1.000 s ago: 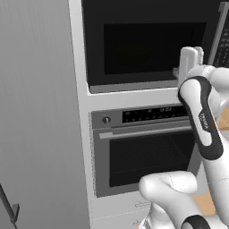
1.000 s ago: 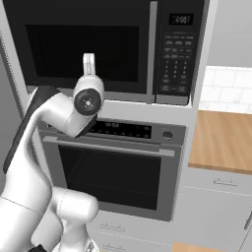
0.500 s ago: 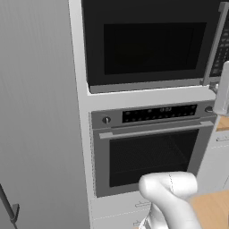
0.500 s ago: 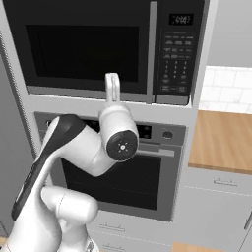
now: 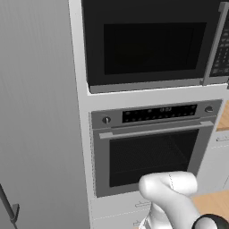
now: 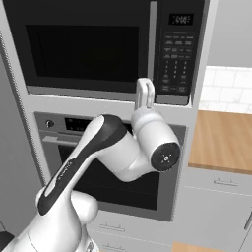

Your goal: Open the microwave, place the bowl with waffle inside the microwave, then close the microwave door and turn it on.

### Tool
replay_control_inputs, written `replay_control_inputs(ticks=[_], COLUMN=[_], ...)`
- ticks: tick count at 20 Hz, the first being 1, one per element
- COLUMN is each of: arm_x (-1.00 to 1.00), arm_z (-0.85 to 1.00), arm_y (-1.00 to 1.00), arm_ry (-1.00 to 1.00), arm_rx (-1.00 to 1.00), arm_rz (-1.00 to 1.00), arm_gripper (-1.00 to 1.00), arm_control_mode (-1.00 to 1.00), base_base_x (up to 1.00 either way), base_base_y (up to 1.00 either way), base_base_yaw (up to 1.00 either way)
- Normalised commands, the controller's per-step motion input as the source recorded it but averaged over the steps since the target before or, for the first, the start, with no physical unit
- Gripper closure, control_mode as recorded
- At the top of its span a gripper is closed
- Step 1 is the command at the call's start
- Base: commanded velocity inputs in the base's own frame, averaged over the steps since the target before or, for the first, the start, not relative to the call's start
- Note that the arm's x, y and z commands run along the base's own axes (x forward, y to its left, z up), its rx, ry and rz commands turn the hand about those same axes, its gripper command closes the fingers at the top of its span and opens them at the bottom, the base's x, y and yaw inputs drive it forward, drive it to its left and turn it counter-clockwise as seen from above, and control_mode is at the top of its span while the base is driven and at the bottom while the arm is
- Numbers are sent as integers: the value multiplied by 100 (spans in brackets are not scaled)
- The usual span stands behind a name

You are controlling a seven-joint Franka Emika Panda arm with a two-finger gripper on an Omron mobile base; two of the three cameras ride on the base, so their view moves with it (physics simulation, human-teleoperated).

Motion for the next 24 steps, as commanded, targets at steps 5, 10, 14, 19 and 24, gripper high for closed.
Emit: replay_control_inputs(ticks=[5,10,14,19,24], arm_x=[39,52,57,58,63], arm_z=[0,-2,-10,-9,-12], arm_y=[-53,-32,-7,-12,-13], arm_ry=[0,0,0,0,0], arm_rx=[0,0,0,0,0], arm_rz=[-2,-3,-1,-2,-2], arm_gripper=[100,100,100,100,100], arm_control_mode=[-100,-100,-100,-100,-100], base_base_x=[0,0,0,0,0], base_base_y=[0,0,0,0,0], base_base_yaw=[0,0,0,0,0])
